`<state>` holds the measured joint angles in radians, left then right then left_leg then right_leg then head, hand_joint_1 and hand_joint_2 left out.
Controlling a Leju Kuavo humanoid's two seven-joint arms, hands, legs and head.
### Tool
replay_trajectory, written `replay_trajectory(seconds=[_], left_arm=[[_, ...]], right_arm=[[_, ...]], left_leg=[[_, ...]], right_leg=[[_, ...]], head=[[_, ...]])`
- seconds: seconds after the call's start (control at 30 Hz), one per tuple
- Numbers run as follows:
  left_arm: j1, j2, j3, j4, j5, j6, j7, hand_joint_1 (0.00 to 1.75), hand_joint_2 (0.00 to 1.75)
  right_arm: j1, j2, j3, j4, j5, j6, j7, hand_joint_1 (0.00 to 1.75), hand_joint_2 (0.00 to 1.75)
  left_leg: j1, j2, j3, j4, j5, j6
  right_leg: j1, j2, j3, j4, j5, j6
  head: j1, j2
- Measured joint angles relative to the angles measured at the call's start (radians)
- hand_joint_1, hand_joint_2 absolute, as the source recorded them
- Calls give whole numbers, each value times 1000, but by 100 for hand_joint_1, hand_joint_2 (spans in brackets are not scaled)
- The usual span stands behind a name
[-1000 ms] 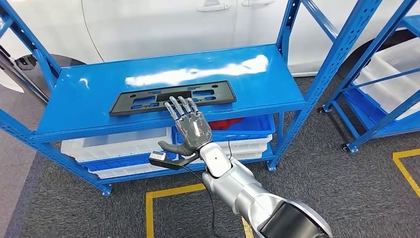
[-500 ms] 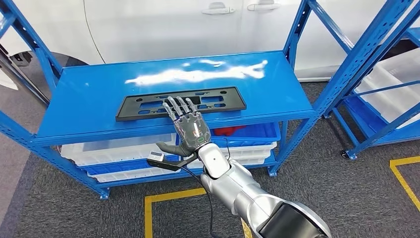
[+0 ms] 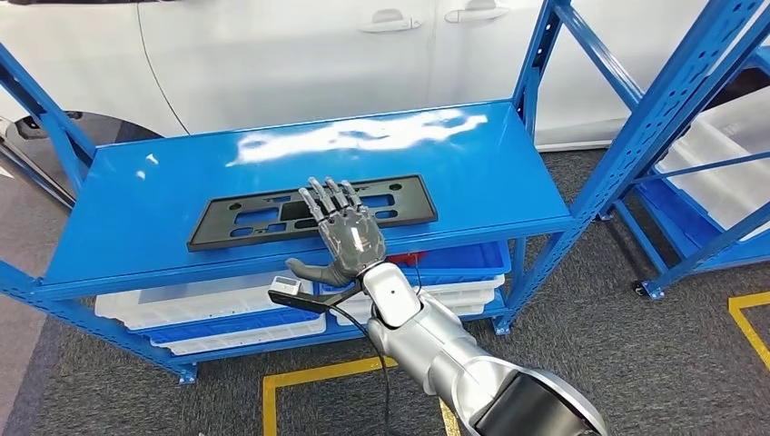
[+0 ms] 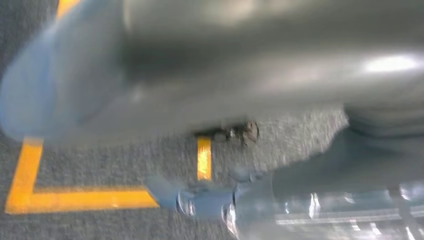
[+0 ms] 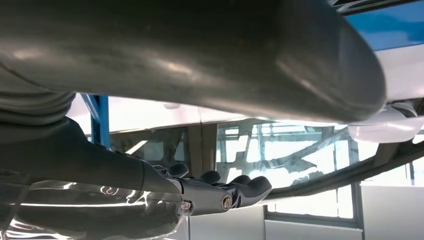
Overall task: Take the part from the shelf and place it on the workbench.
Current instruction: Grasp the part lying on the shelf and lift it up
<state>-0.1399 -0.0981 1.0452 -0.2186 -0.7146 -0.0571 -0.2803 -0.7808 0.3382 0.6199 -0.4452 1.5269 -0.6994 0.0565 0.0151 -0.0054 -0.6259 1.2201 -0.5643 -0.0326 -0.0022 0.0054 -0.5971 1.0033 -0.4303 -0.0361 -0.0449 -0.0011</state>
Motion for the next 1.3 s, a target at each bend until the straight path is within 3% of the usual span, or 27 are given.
replay_trajectory(seconds=[0.07, 0.1, 0.2, 0.27, 0.33, 0.4, 0.43, 0.5, 0.53, 0.57, 0.6, 0.63, 0.7, 0.77, 0.9, 0.97, 1.03, 1.07, 1.1, 1.13, 1.2, 1.27, 1.3], left_arm=[[5, 0, 0, 0, 0, 0, 0, 0, 0], [7, 0, 0, 0, 0, 1, -1, 0, 0], [11, 1, 0, 0, 1, 3, -2, 0, 0], [12, 1, 0, 0, 1, 4, -4, 0, 0], [12, 0, 0, 0, 1, 5, -5, 0, 0], [12, -2, -1, 0, 1, 5, -6, 0, 0], [10, -3, -1, 0, 1, 5, -6, 0, 0], [6, -3, -1, 0, 0, 5, -7, 0, 0], [5, -3, -2, 0, -1, 5, -8, 0, 0], [5, -3, -2, 0, -1, 7, -9, 0, 0], [5, -3, -2, 0, -2, 10, -11, 0, 0], [5, -3, -2, 0, -2, 12, -12, 0, 0], [6, -6, -2, 1, 0, 14, -13, 0, 0], [5, -9, -2, 2, 6, 13, -13, 0, 0], [8, -9, -2, 2, 12, 7, -14, 0, 0], [9, -8, -2, 2, 13, 5, -15, 0, 0], [12, -8, -2, 2, 15, 3, -16, 0, 0], [13, -8, -2, 2, 15, 2, -17, 0, 0], [15, -7, -2, 2, 15, 2, -18, 0, 0], [15, -6, -2, 2, 16, 2, -20, 0, 0], [14, -4, -2, 2, 17, 2, -23, 0, 0], [13, -4, -2, 2, 18, 1, -25, 0, 0], [13, -4, -2, 2, 18, 0, -26, 0, 0]], right_arm=[[7, 1, 3, 0, 1, 0, 0, 0, 0], [9, 1, 4, 1, 1, 0, 0, 0, 0], [11, 1, 9, 2, -1, 0, -2, 0, 0], [13, 1, 11, 2, 0, 0, -2, 0, 87], [13, 2, 13, 1, 0, 0, -2, 0, 175], [11, 4, 17, 0, 1, 0, -6, 0, 175], [9, 6, 21, 1, 5, 1, -8, 0, 175], [5, 6, 32, 12, 20, 1, -6, 0, 175], [5, 5, 41, 22, 28, 1, 0, 0, 175], [6, 4, 52, 31, 33, 1, 7, 0, 175], [6, 3, 65, 38, 36, 1, 13, 0, 175], [4, 2, 77, 43, 37, 1, 17, 0, 175], [-3, 0, 95, 52, 25, 1, 10, 0, 175], [-9, -1, 101, 59, -9, 1, -17, 0, 175], [-18, -4, 97, 65, -82, 0, -76, 0, 175], [-25, -5, 95, 65, -95, 0, -95, 0, 175], [-28, -8, 94, 65, -98, 0, -108, 0, 175], [-27, -9, 93, 65, -97, 0, -111, 0, 175], [-27, -11, 93, 64, -95, 0, -113, 0, 175], [-26, -12, 94, 61, -91, 0, -113, 0, 175], [-27, -13, 94, 53, -75, 0, -110, 0, 175], [-27, -14, 95, 46, -53, 0, -104, 0, 175], [-28, -15, 96, 44, -42, 0, -101, 0, 175]], left_leg=[[1, 0, -61, 64, -12, -2], [1, 0, -69, 45, 11, -1], [-1, 1, -35, -131, 146, 7], [-6, 2, -23, -195, 181, 18], [-7, 1, -22, -200, 176, 30], [-3, 1, -15, -205, 171, 41], [-1, 1, -10, -208, 169, 46], [-3, 2, -2, -209, 161, 54], [-3, 1, 1, -208, 158, 56], [-4, 0, 5, -207, 153, 57], [-5, -1, 10, -206, 148, 56], [-5, -2, 16, -204, 143, 55], [-8, -3, 27, -202, 133, 52], [-9, -3, 29, -201, 128, 45], [-8, 0, 28, -194, 114, 24], [-5, 1, -4, -119, 70, 15], [1, 1, -67, 9, 17, 6], [4, 1, -89, 51, 10, 2], [8, 1, -96, 59, 20, -2], [11, 1, -83, 27, 48, -6], [16, 2, -23, -100, 110, -11], [16, 1, 13, -179, 132, -2], [13, -1, 15, -185, 126, 6]], right_leg=[[1, 2, 17, 0, -15, 0], [1, 3, 29, 0, -24, 2], [2, 4, 65, 1, -51, 11], [4, 6, 69, 4, -64, 22], [6, 6, 68, 4, -73, 35], [6, 4, 62, 26, -93, 47], [5, 4, 44, 64, -112, 53], [1, 2, -29, 192, -161, 59], [-1, 2, -68, 253, -175, 61], [-2, 2, -97, 287, -171, 62], [-2, 2, -107, 281, -146, 61], [-2, 2, -100, 239, -105, 58], [4, 1, -55, 108, -21, 45], [10, 1, -27, 28, 7, 32], [5, 2, -13, 0, 7, 18], [-1, 0, -2, -9, 8, 13], [-1, -2, 1, -9, 6, 9], [-2, -2, 1, -8, 5, 9], [-3, -2, 2, -7, 3, 11], [-4, -1, 3, -4, 1, 14], [-6, 1, 4, 6, -8, 24], [-3, 2, -1, 17, -14, 36], [-1, 2, -4, 19, -14, 40]], head=[[0, 0], [0, 0], [0, 0], [0, 0], [0, 0], [0, 0], [0, 0], [0, 0], [0, 0], [0, 0], [0, 0], [0, 0], [0, 0], [0, 0], [0, 0], [0, 0], [0, 0], [0, 0], [0, 0], [0, 0], [0, 0], [0, 0], [0, 0]])
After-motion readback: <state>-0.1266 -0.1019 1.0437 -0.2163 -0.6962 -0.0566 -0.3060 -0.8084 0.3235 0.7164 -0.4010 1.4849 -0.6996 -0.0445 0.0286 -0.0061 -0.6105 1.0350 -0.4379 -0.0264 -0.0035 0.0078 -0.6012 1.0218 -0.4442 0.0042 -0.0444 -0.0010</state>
